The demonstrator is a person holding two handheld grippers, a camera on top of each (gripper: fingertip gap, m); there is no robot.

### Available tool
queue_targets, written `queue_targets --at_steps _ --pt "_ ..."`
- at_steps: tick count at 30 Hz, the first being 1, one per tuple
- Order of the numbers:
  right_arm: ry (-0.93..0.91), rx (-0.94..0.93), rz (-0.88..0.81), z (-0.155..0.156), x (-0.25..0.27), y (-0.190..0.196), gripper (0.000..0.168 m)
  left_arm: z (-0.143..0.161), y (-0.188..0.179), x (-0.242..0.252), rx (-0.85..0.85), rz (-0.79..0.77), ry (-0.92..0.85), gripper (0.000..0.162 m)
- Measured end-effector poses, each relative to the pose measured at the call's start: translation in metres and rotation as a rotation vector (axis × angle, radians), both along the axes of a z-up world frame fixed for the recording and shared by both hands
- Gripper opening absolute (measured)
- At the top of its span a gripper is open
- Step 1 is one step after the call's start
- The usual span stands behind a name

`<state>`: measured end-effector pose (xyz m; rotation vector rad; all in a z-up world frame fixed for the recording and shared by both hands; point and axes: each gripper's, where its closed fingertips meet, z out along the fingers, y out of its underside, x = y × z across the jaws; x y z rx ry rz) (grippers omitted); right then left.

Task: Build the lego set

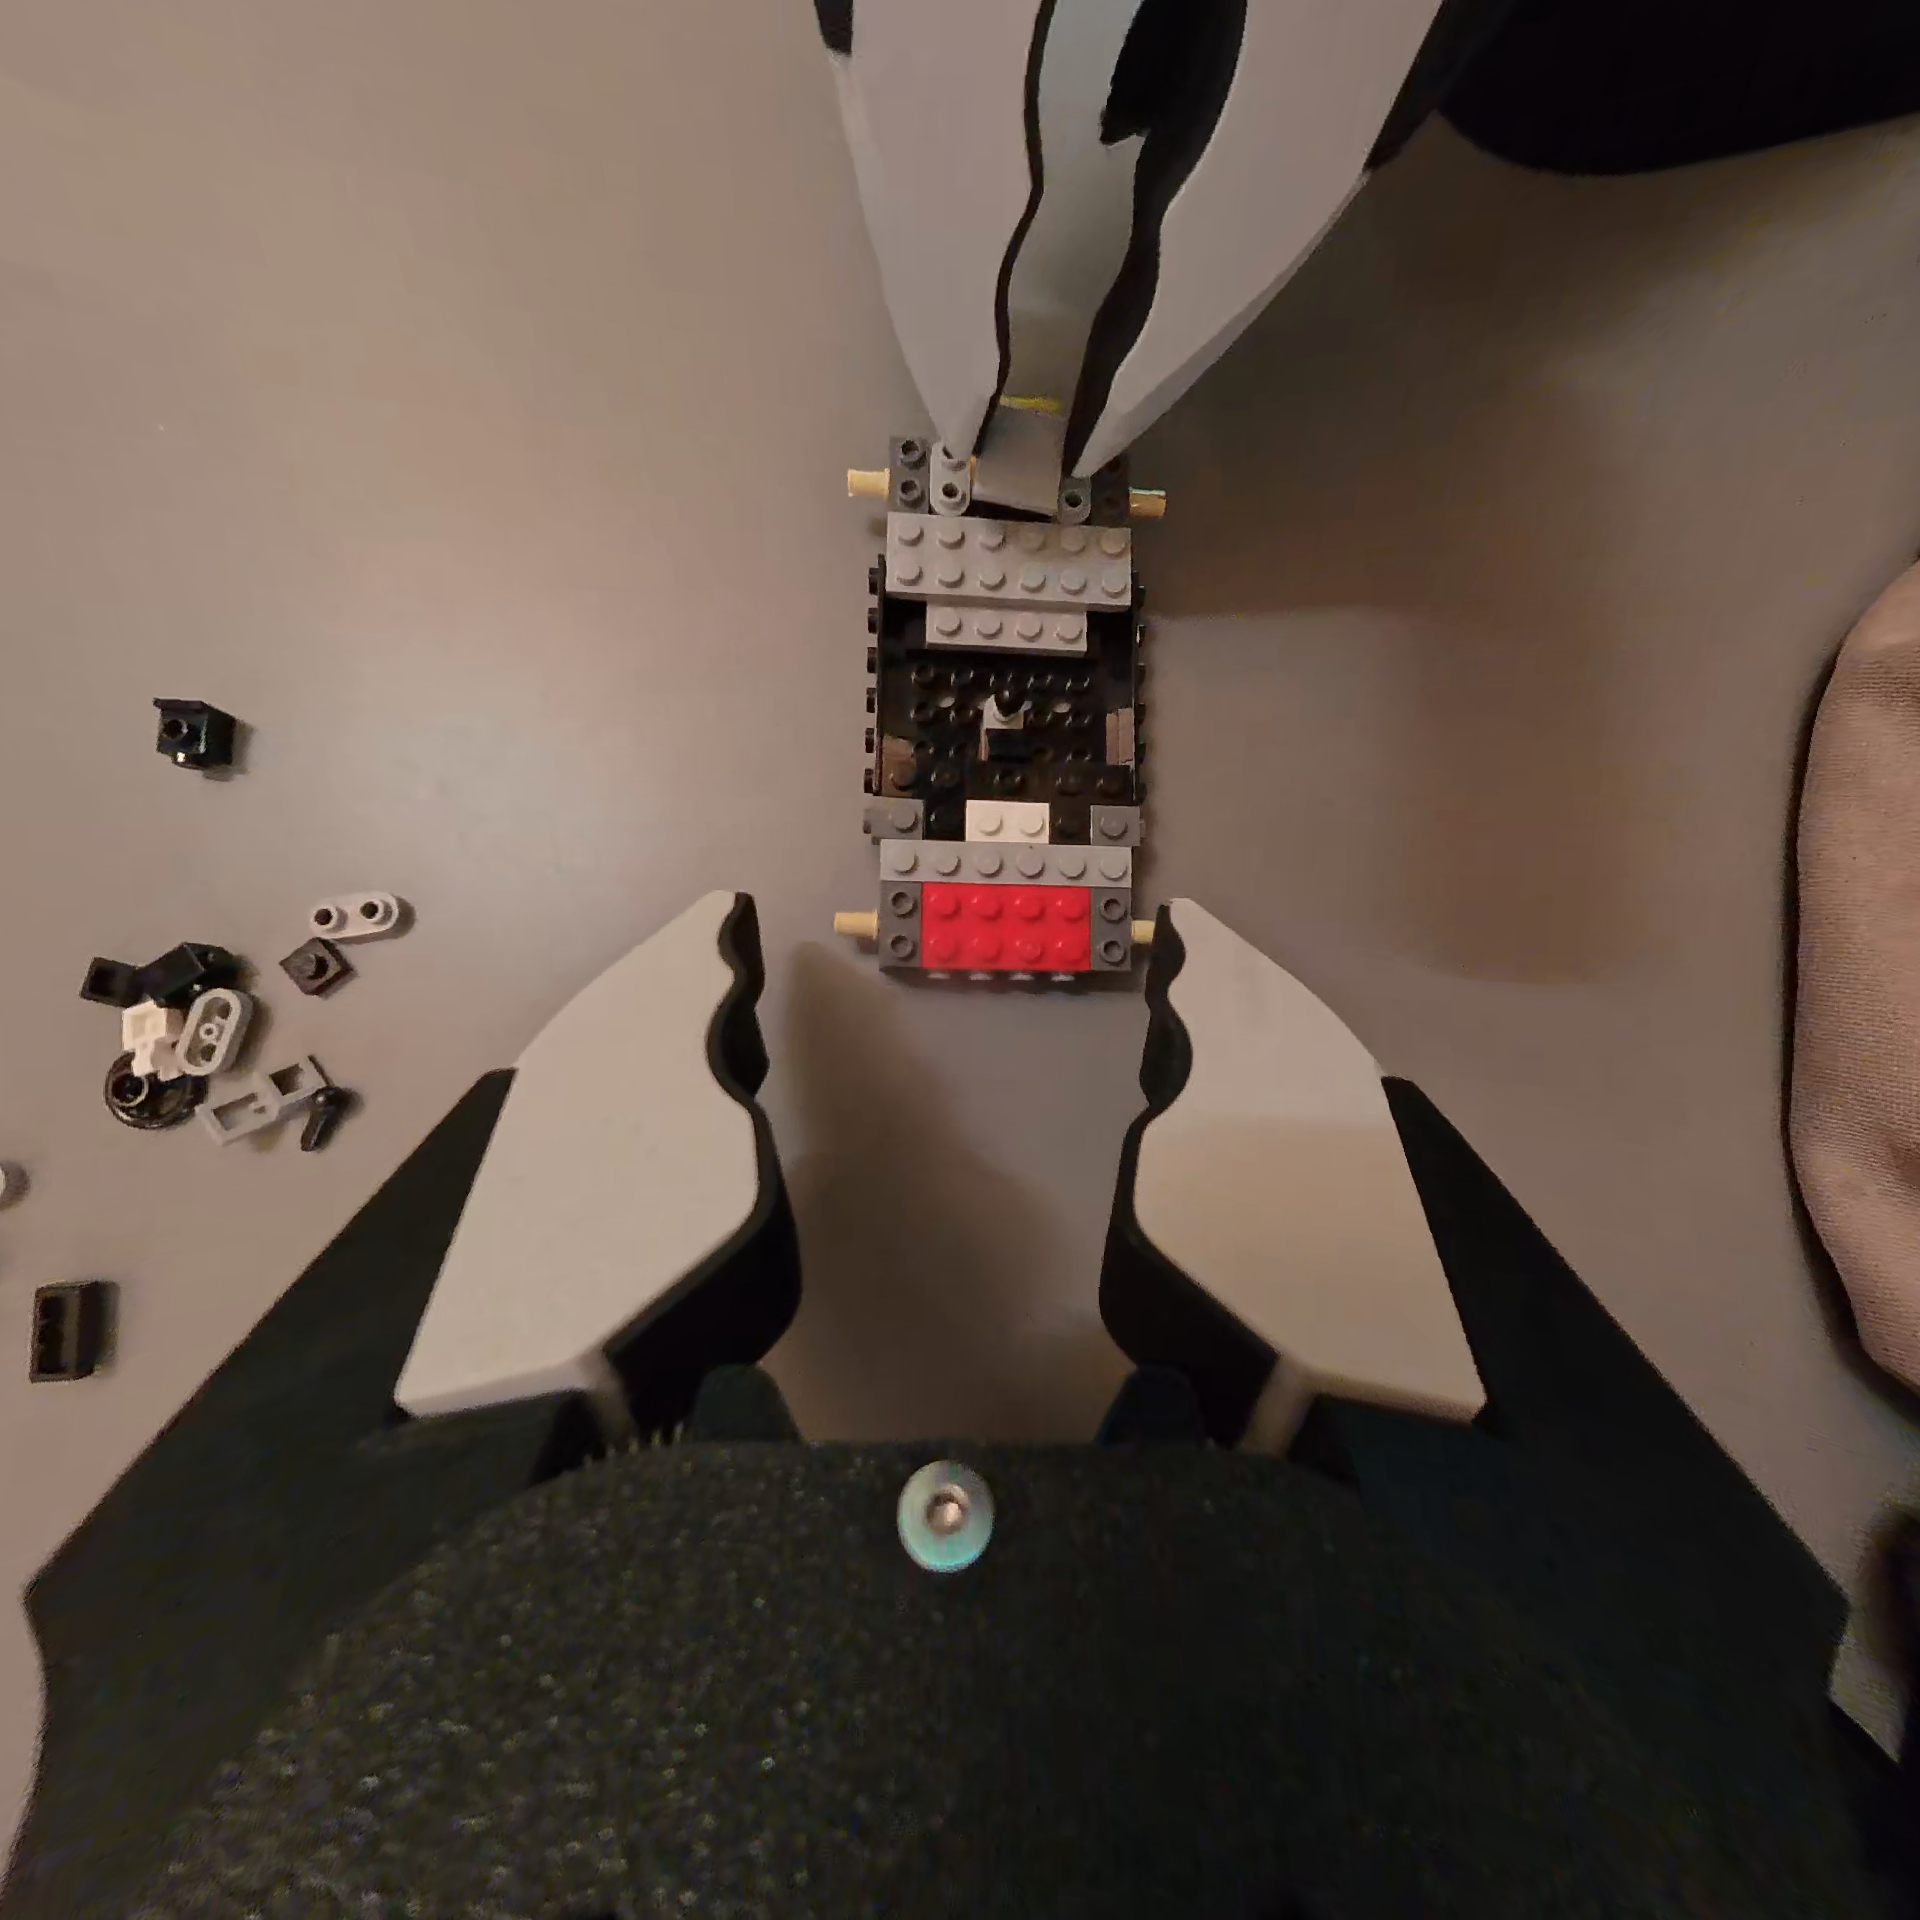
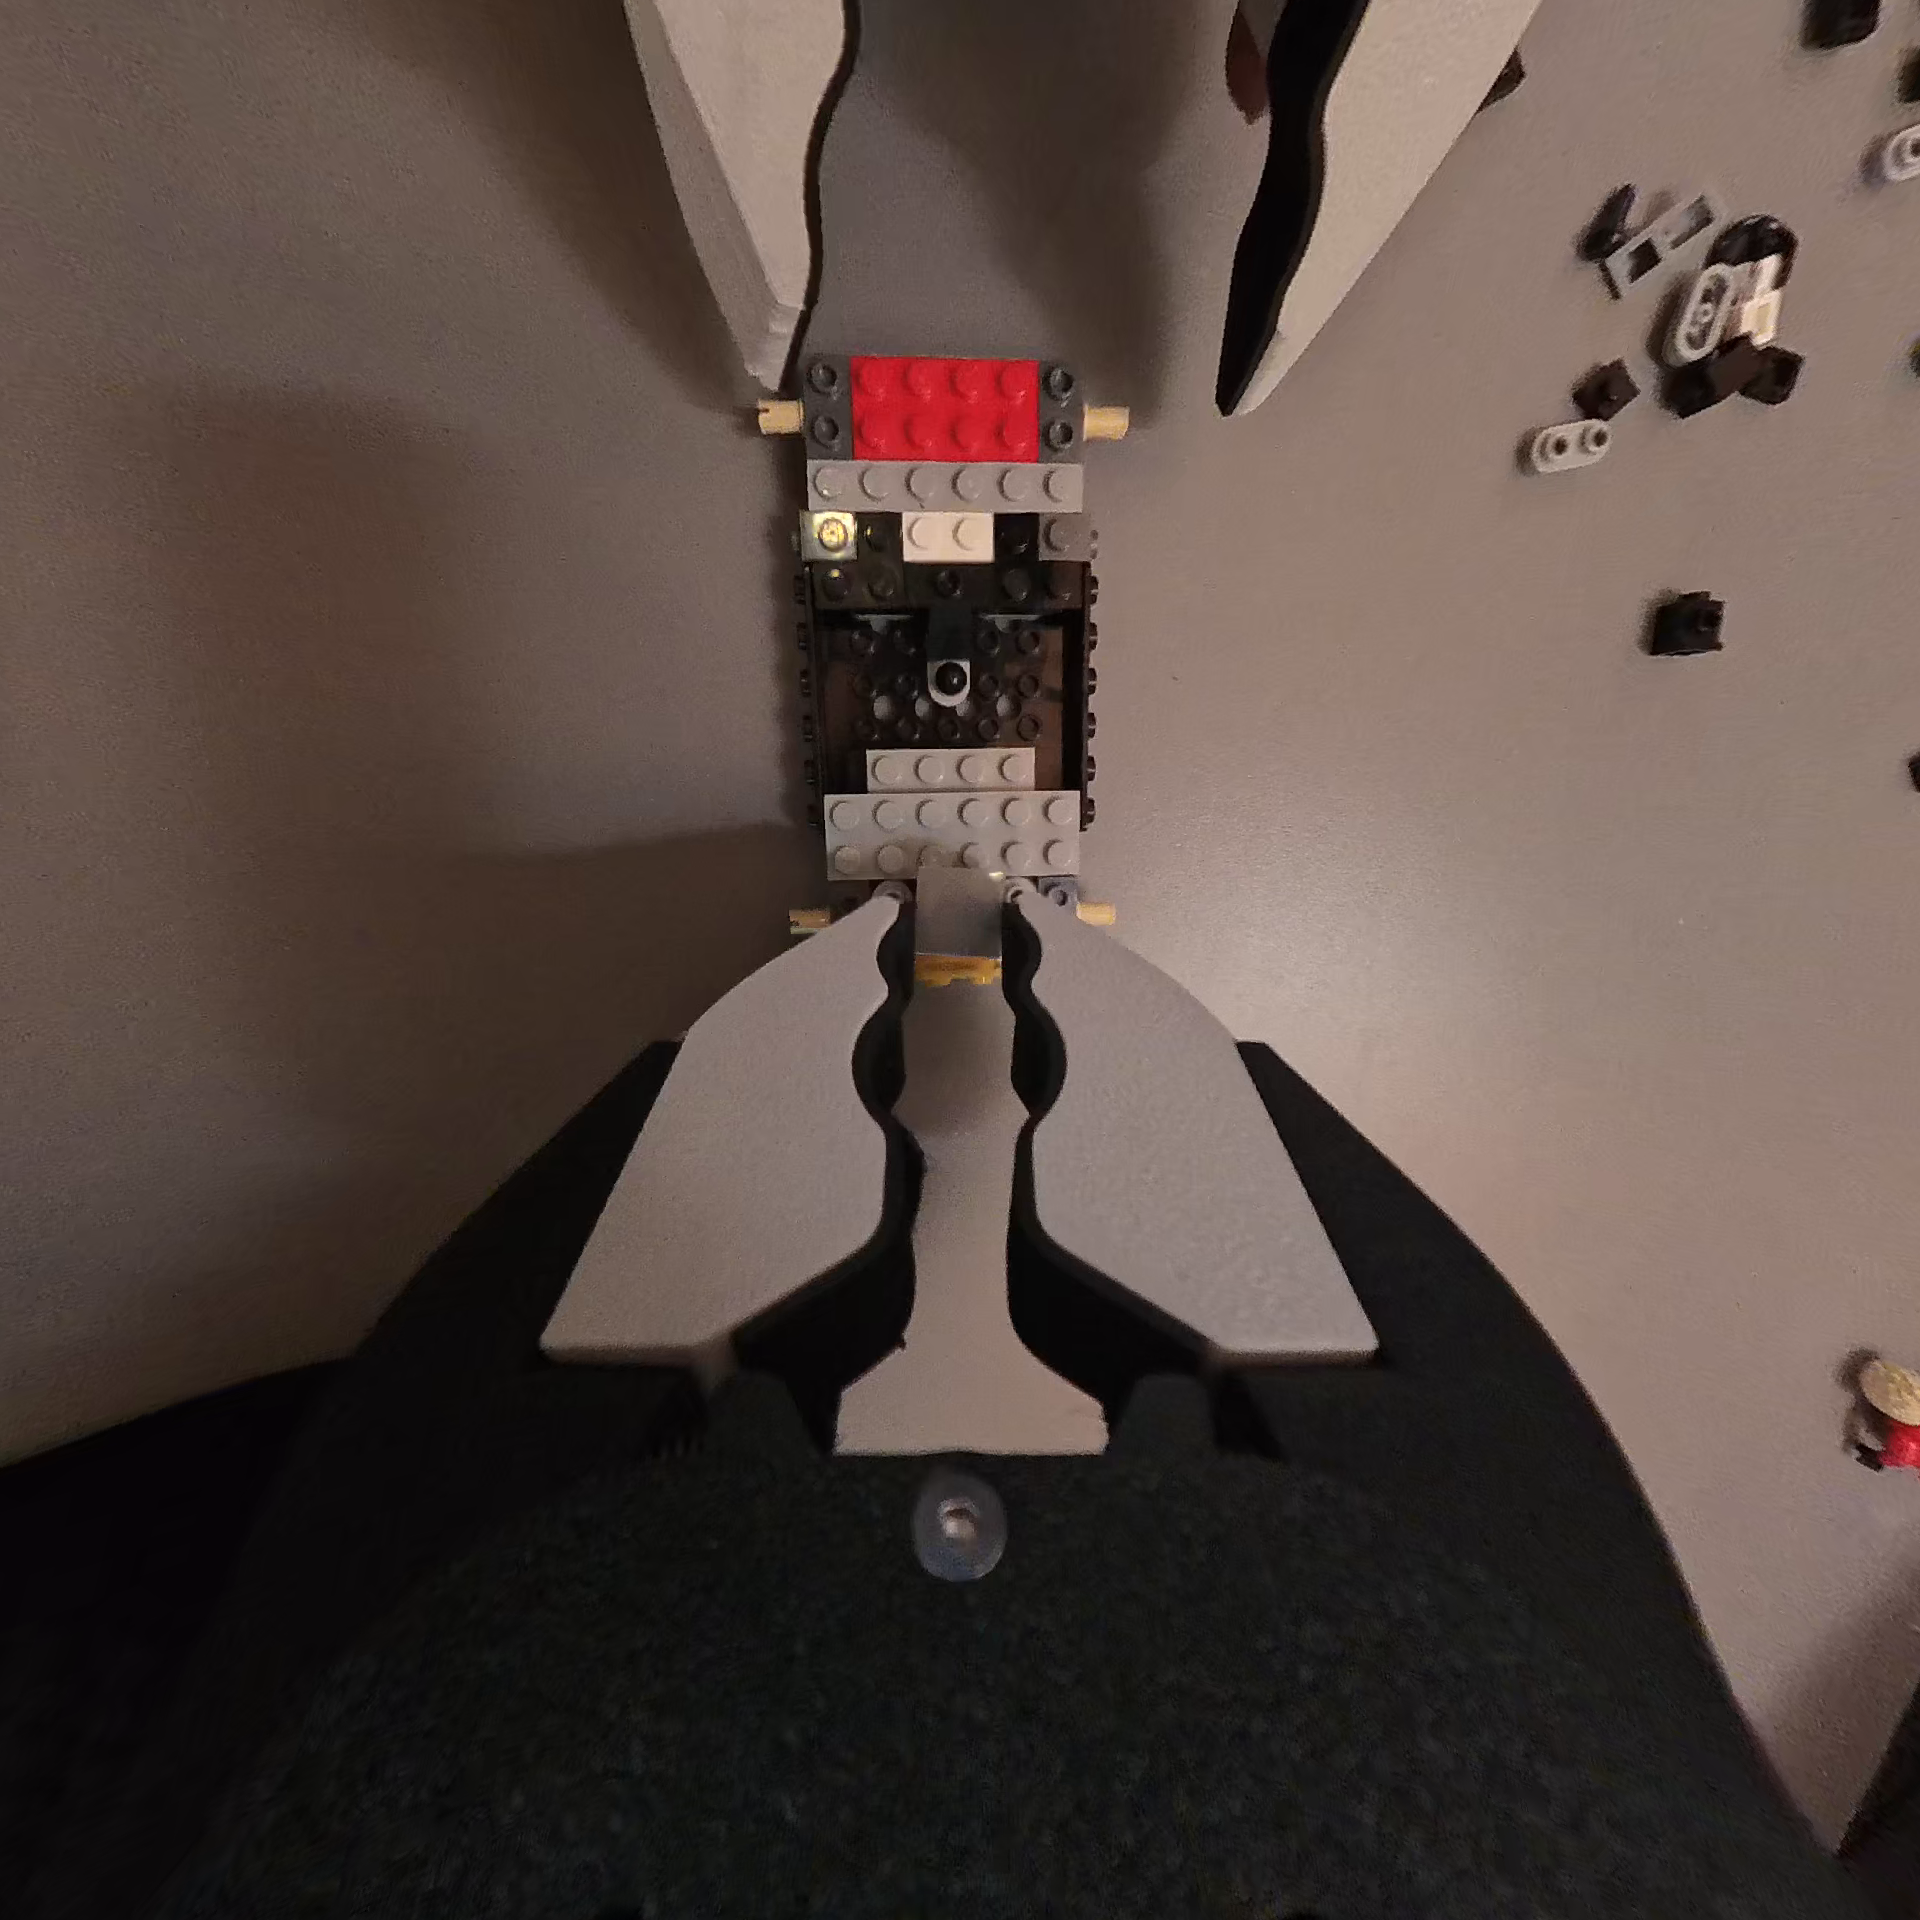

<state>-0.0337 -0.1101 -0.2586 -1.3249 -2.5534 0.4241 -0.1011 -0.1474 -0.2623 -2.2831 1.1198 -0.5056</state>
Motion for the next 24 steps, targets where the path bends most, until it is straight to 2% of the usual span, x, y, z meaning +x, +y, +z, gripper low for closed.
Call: queue_targets --at_steps 12,18,24 --pt "-0.005 -0.030 -0.005 0.000 0.002 0.002 0.022 0.000 0.001 0.001 0.008 -0.003 -0.002 0.069" --pt "0.105 -0.175 -0.195 0.018 0.003 0.024 0.026 -0.005 -0.005 0.006 -0.005 -0.044 0.012 0.078" --pt "0.105 -0.337 -0.334 0.007 0.014 0.036 0.031 -0.005 0.003 0.022 0.061 -0.039 0.033 0.084"
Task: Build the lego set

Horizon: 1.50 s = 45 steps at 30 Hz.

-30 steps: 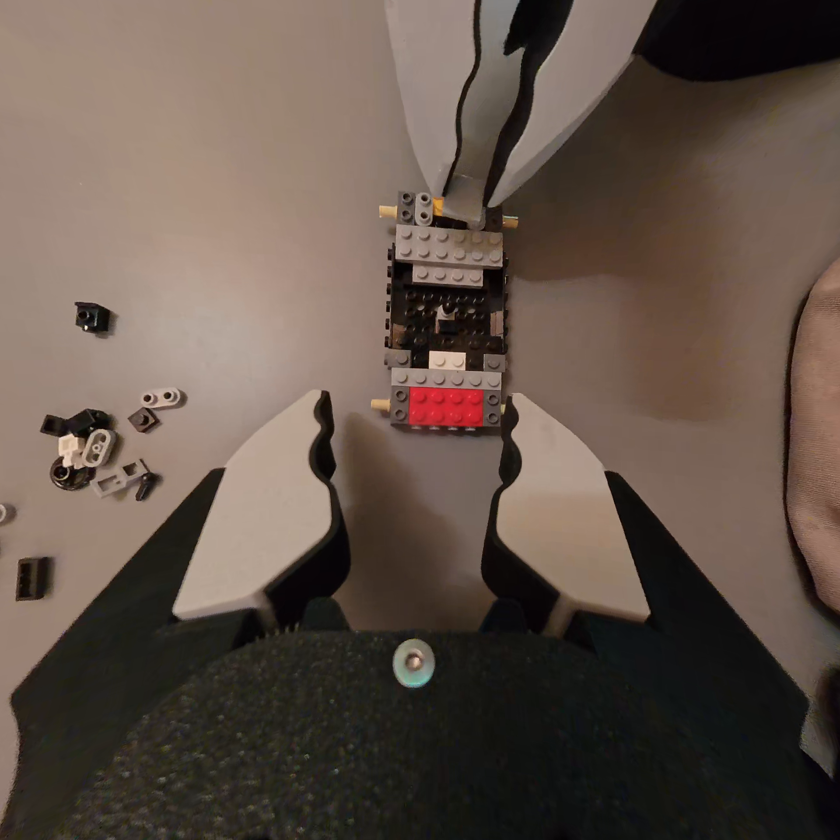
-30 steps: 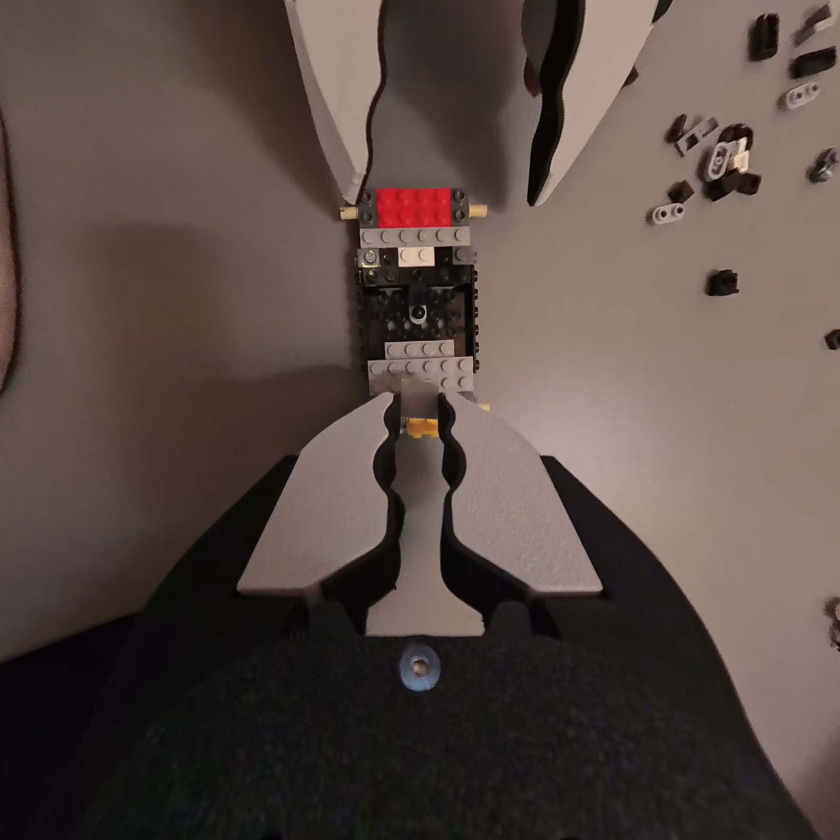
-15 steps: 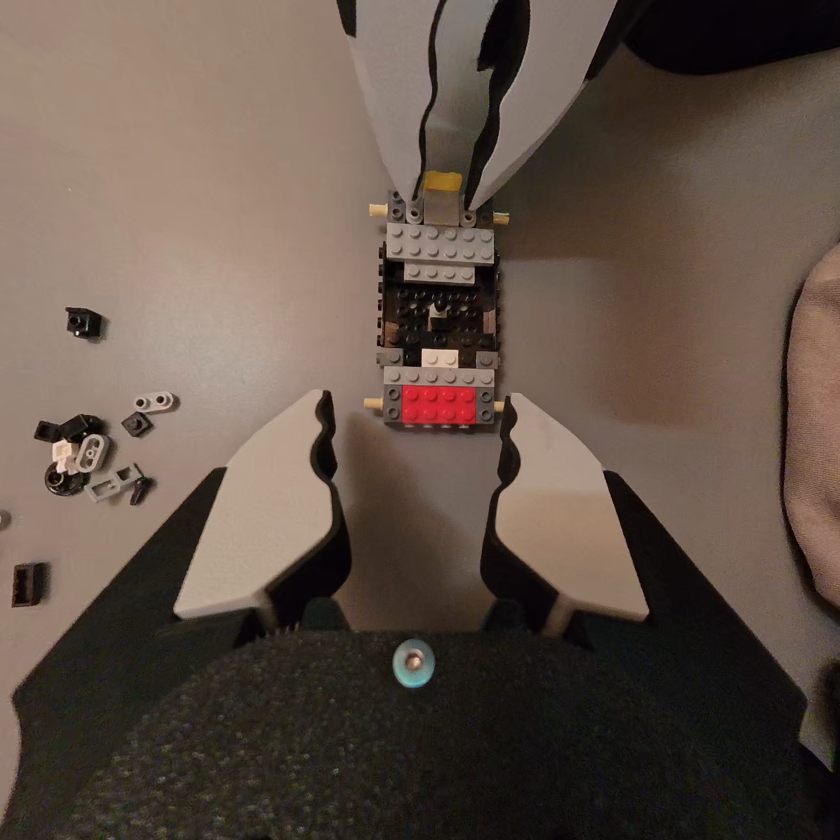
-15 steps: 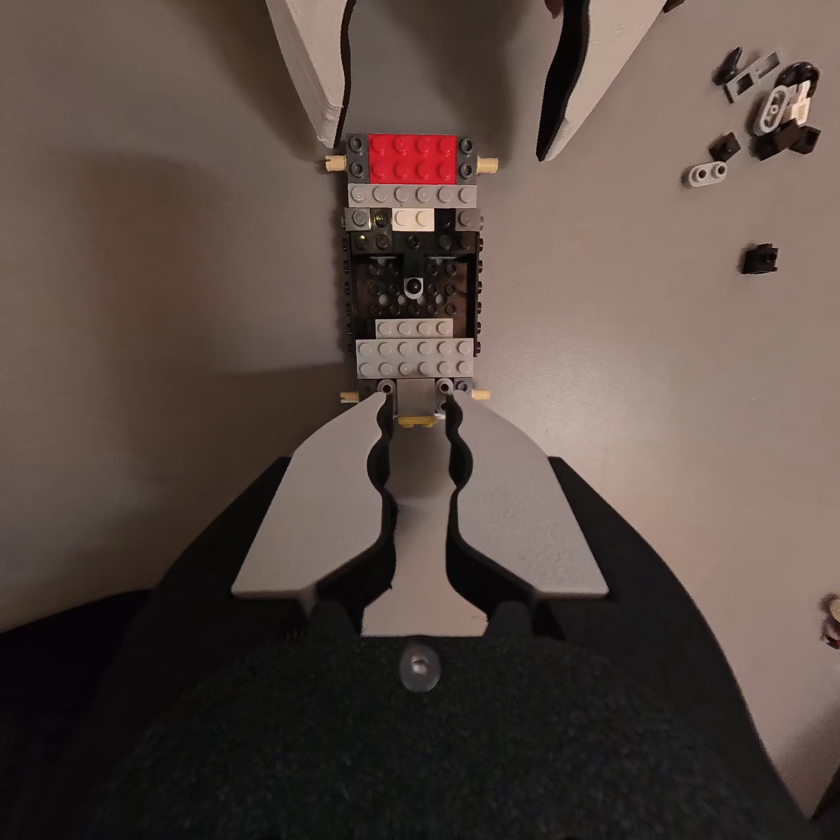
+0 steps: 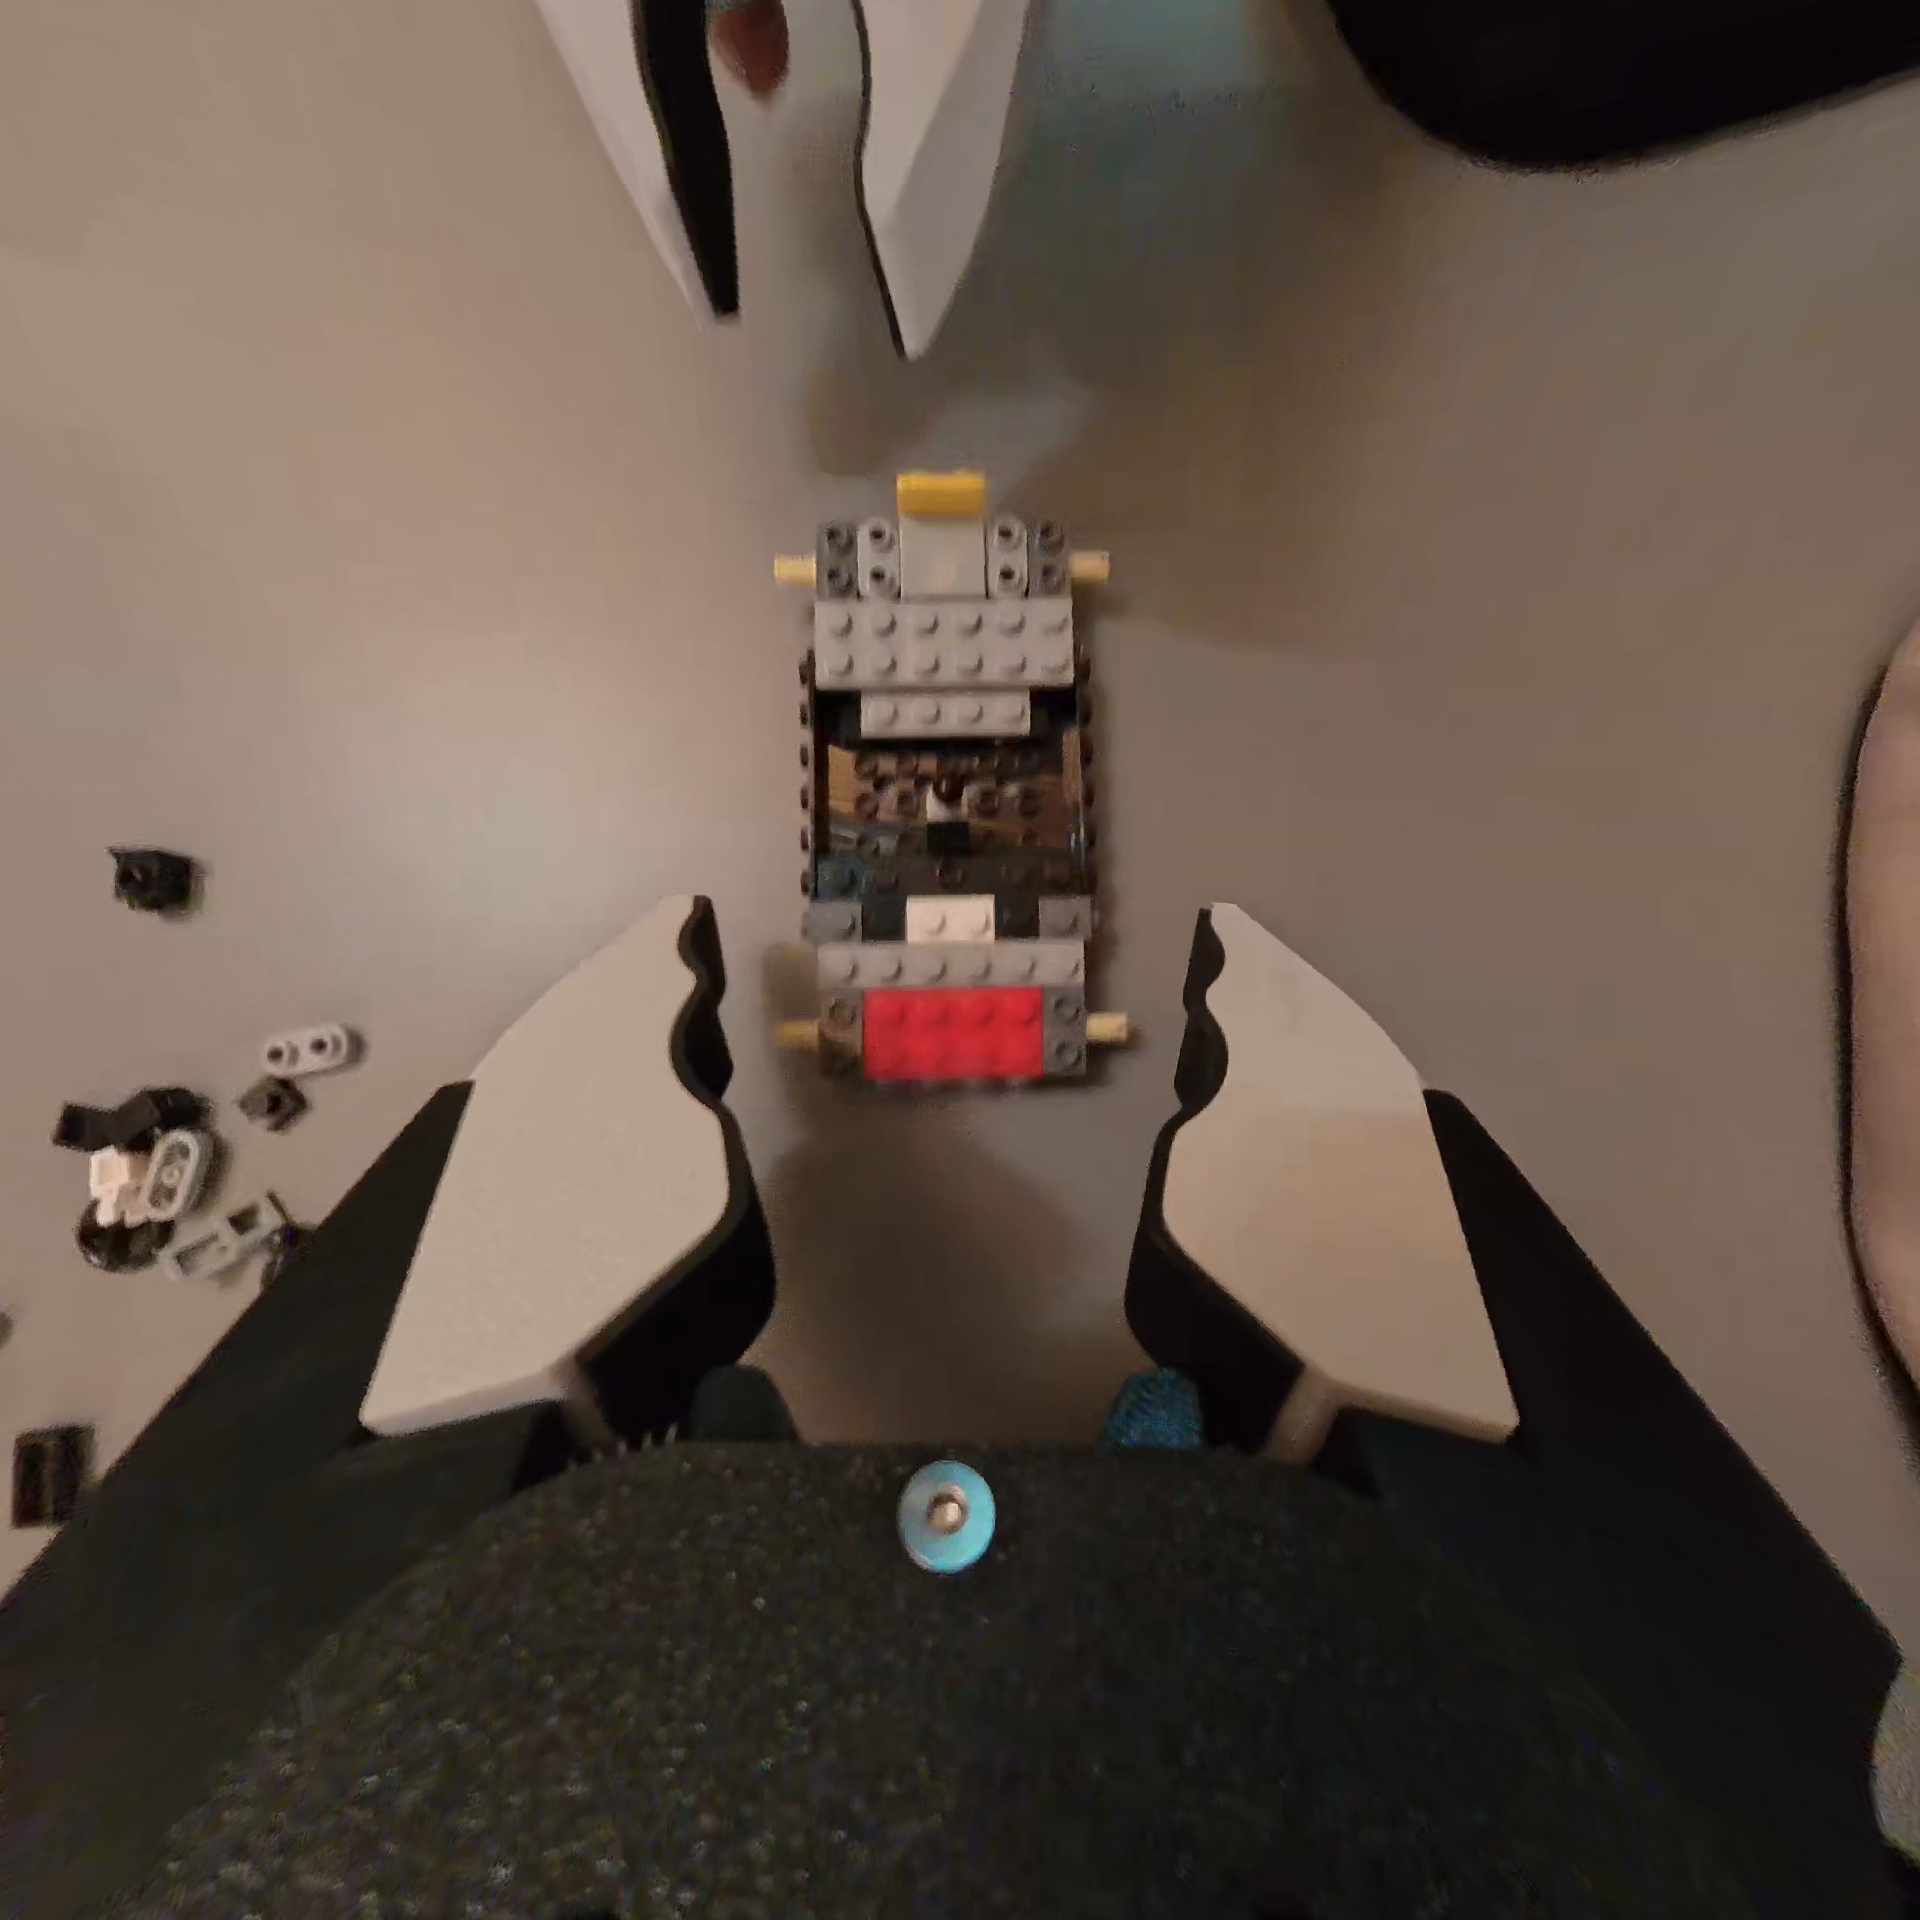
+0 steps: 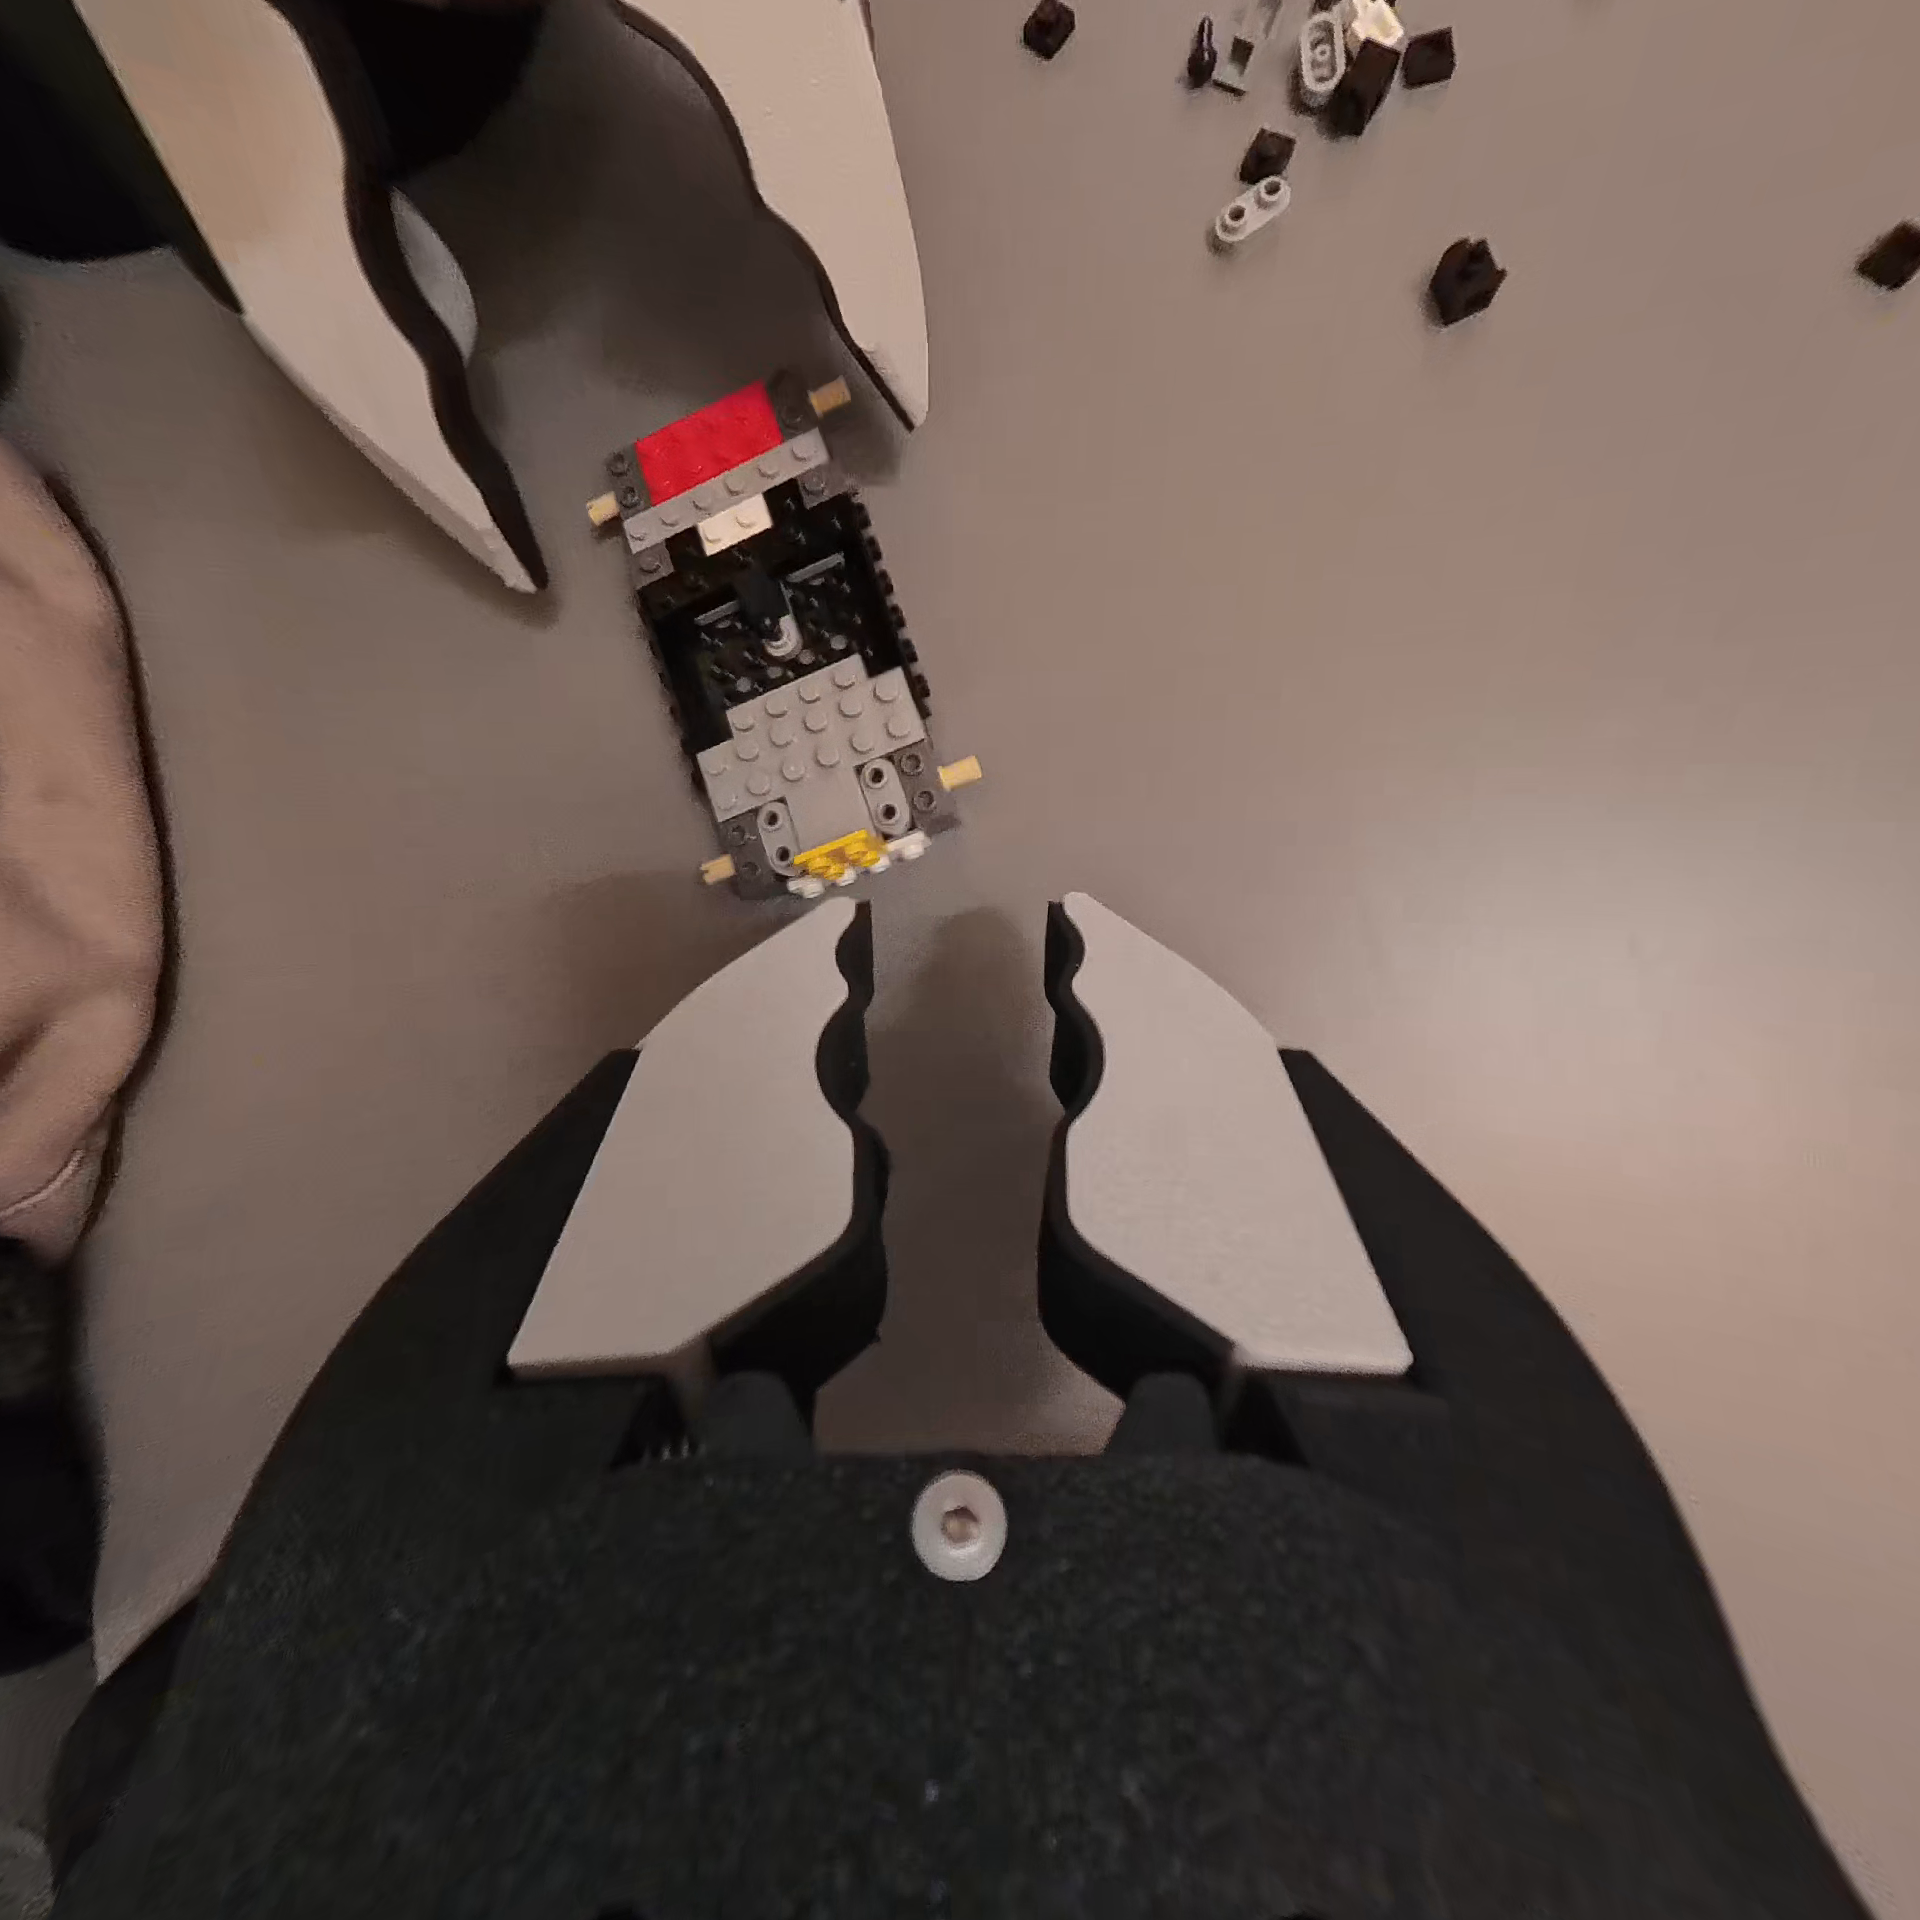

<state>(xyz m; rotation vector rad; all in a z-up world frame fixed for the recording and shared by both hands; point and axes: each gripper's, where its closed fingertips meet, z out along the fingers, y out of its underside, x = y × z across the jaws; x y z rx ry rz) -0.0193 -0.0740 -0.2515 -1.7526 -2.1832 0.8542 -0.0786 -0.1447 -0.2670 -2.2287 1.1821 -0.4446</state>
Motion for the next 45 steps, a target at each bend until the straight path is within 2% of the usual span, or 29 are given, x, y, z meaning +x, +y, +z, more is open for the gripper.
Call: queue_targets --at_steps 2,11,17,21,23,29,33,37,41,45 --pt "0.007 0.002 -0.007 -0.003 0.003 -0.002 0.031 0.006 0.006 0.010 0.027 0.017 -0.015 0.085" --pt "0.092 -0.034 -0.054 -0.009 0.019 -0.016 0.029 -0.014 0.012 0.021 -0.058 -0.016 0.140 0.058" --pt "0.124 -0.044 -0.067 -0.008 0.036 -0.023 0.028 -0.015 0.015 0.022 -0.064 -0.018 0.167 0.058" --pt "0.160 -0.062 -0.096 0.000 0.041 -0.022 0.028 -0.016 0.012 0.024 -0.093 -0.047 0.166 0.067" --pt "0.170 -0.084 -0.104 0.003 0.041 -0.022 0.028 -0.016 0.011 0.026 -0.092 -0.065 0.162 0.059" --pt "0.180 -0.169 -0.086 0.016 0.032 -0.020 0.029 -0.014 0.009 0.032 -0.027 -0.144 0.151 0.058" --pt "0.101 -0.272 -0.035 0.017 0.021 -0.024 0.038 -0.013 -0.002 0.034 0.023 -0.274 0.198 0.058" --pt "-0.069 -0.530 -0.013 0.013 0.011 -0.050 0.052 -0.011 -0.013 0.031 0.028 -0.373 0.241 0.058" --pt "-0.200 -0.611 0.030 -0.002 0.013 -0.074 0.052 -0.003 -0.020 0.033 0.041 -0.446 0.201 0.058" --pt "-0.225 -0.680 0.068 0.001 0.009 -0.092 0.043 0.005 -0.027 0.032 0.020 -0.516 0.185 0.058"
